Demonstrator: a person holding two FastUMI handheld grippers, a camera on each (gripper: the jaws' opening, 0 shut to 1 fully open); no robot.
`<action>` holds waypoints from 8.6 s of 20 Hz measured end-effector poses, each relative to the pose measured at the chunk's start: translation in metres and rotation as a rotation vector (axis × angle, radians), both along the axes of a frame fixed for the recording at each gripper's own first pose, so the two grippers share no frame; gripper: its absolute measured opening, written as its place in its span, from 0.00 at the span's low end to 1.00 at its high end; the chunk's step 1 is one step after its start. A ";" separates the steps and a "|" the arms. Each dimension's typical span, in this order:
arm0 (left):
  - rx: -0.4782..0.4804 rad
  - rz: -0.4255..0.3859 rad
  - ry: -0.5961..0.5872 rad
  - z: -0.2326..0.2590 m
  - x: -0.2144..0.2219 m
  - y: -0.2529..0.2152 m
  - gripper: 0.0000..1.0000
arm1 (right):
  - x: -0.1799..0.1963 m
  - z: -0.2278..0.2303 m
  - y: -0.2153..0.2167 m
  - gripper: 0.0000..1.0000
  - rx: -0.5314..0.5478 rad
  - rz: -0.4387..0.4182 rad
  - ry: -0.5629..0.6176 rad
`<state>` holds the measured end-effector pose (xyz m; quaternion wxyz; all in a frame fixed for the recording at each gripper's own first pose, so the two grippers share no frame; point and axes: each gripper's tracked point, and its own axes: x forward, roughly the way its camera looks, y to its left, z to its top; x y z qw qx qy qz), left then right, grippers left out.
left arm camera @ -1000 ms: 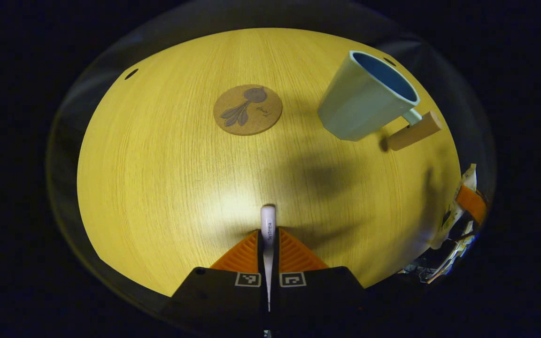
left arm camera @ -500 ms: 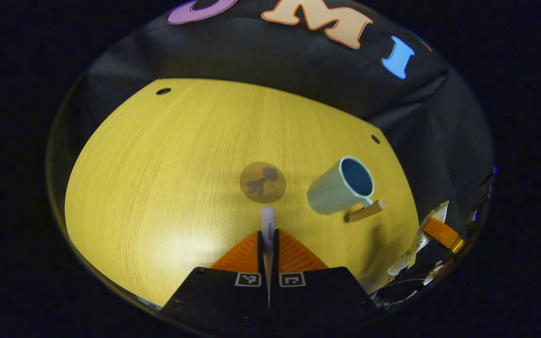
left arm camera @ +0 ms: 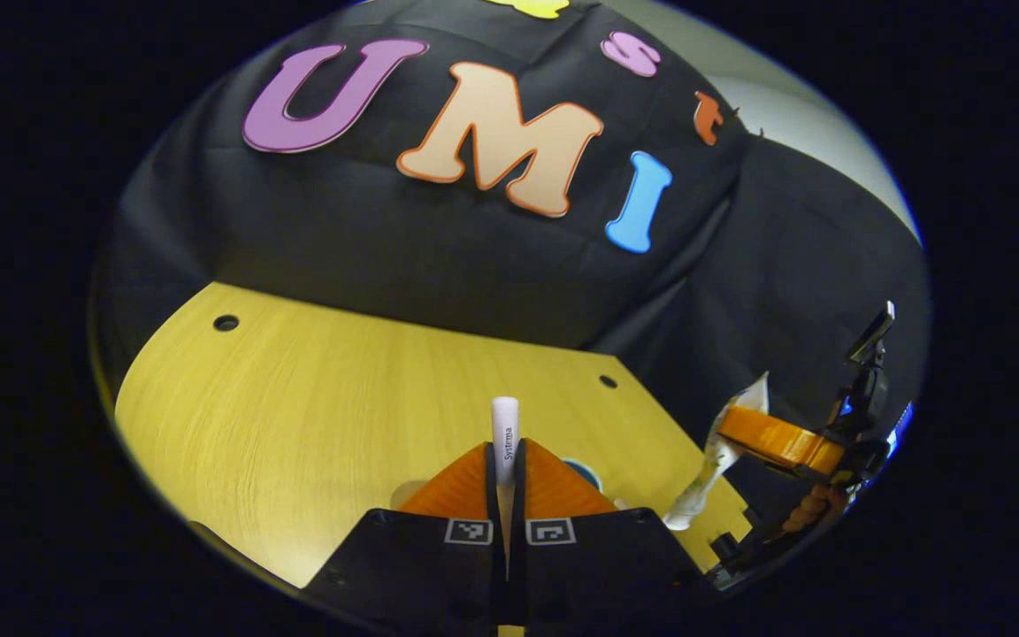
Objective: Put the toothbrush and toothpaste on the desktop into the cup, then pick up the cup and place it on the coaster on the desktop.
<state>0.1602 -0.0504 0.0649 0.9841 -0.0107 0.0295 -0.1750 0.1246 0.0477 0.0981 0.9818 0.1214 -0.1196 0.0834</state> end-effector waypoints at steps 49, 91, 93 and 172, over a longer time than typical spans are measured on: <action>0.010 -0.468 -0.182 -0.025 0.051 -0.084 0.05 | -0.001 -0.087 -0.086 0.97 0.077 -0.355 -0.021; 0.001 0.320 -0.030 -0.046 -0.020 0.155 0.95 | 0.094 -0.171 -0.041 0.98 -0.715 0.042 0.740; 0.015 0.316 -0.015 -0.052 -0.023 0.153 0.95 | 0.098 -0.179 -0.046 0.92 -0.787 0.048 0.805; 0.039 0.268 0.186 -0.092 -0.070 0.131 0.95 | -0.005 -0.118 0.011 0.96 -0.436 -0.063 0.688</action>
